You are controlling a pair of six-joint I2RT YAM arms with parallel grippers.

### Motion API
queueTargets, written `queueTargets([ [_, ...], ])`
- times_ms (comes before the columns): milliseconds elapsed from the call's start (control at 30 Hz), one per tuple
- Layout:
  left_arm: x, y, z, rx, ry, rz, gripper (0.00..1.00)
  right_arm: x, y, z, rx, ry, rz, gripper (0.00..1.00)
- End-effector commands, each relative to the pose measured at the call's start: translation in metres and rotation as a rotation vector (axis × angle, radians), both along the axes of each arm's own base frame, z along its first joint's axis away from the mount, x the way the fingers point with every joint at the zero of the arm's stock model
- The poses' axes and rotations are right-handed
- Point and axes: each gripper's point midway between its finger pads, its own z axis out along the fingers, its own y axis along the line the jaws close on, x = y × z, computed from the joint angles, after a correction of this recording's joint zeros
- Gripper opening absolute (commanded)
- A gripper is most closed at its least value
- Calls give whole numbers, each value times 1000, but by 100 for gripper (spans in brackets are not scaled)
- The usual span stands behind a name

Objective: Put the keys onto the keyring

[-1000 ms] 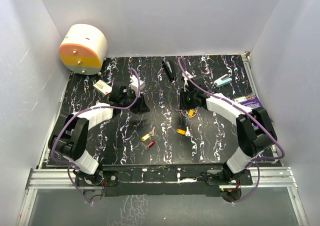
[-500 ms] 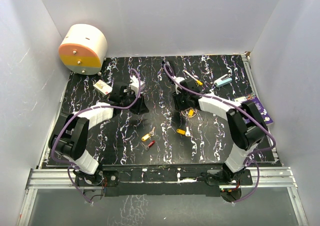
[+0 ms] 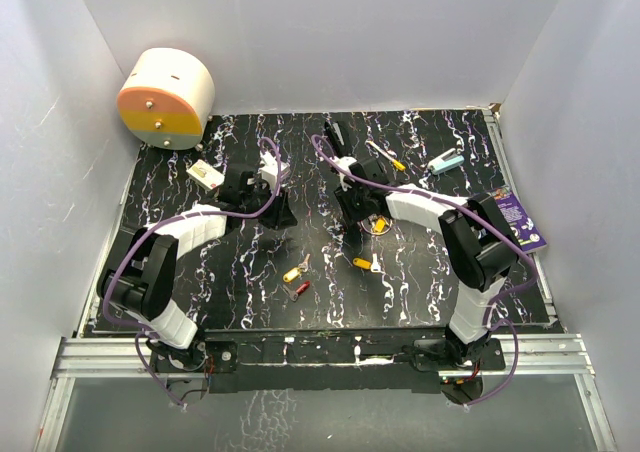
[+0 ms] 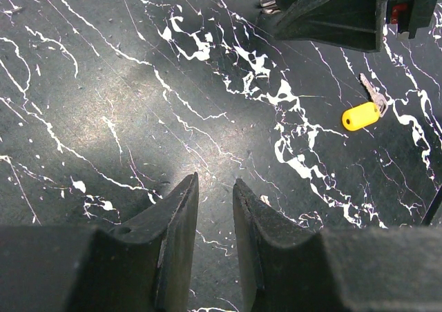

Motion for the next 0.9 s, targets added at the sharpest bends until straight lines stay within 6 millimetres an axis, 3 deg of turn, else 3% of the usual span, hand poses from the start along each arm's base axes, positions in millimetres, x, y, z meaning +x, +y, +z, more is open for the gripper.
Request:
queueTargets([
  [0, 7, 0, 8, -6, -23, -6, 26, 22, 9, 18, 12, -88, 25, 34],
  [400, 8, 1, 2, -8, 9, 3, 26, 28, 1, 0, -60, -85, 25, 30],
  [633, 9, 2, -2, -8, 36, 6, 26, 39, 6, 4, -54, -112, 18, 23],
  [867, 8, 3, -3, -11, 48, 7, 26, 47, 6, 19, -43, -159, -4, 30],
])
